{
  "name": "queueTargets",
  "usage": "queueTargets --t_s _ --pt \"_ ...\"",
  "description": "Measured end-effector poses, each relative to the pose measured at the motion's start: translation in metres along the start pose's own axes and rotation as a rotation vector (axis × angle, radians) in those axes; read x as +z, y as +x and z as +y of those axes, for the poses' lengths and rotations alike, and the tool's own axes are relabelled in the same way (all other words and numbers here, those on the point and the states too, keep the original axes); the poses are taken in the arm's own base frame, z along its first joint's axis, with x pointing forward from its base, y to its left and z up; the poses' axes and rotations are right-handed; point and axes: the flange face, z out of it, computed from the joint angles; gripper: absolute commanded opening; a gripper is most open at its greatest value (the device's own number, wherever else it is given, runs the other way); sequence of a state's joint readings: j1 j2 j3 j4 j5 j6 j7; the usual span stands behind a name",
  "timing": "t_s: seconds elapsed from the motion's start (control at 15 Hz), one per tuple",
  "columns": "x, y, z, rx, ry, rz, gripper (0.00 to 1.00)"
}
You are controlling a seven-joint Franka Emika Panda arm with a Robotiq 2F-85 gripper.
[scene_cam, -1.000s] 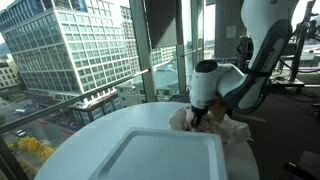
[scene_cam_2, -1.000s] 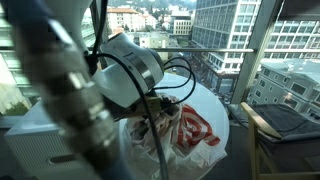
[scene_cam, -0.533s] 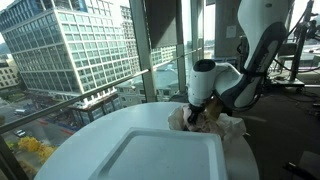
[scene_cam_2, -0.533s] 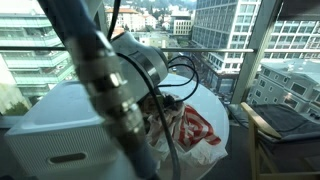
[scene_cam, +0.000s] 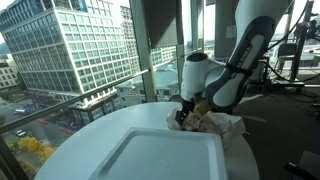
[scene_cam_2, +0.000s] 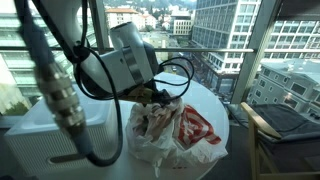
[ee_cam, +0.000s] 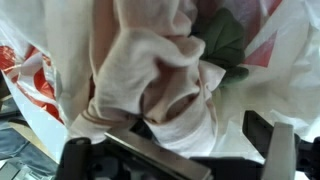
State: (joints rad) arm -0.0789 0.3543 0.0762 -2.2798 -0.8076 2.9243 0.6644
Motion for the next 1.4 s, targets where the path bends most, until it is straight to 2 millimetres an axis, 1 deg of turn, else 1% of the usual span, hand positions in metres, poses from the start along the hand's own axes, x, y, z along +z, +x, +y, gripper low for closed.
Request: queueTargets --t_s 0.27,0.53,0.67,0.8,0.93,1.07,1.2,1.27,1.4 --pt "-0.021 0.023 -0.017 0.043 0.002 -0.014 1.0" --pt "-0.054 0.045 -0.04 0.025 -0.053 -0.034 1.0" --pt "-0.07 0.05 -0.057 0.02 -0.053 -0.069 1.0" --pt "-0.076 0.048 -0.077 0.011 -0.018 -0.116 1.0" --pt "-0.071 0.041 -0.093 0.015 0.013 -0.172 1.0" --pt "-0.056 0.033 -0.099 0.026 0.019 -0.219 1.0" --pt "-0.039 0.028 -0.095 0.04 0.018 -0.24 1.0" --pt "-0.034 0.029 -0.089 0.054 0.018 -0.243 1.0" --pt "-0.014 0.025 -0.081 0.075 0.029 -0.265 1.0"
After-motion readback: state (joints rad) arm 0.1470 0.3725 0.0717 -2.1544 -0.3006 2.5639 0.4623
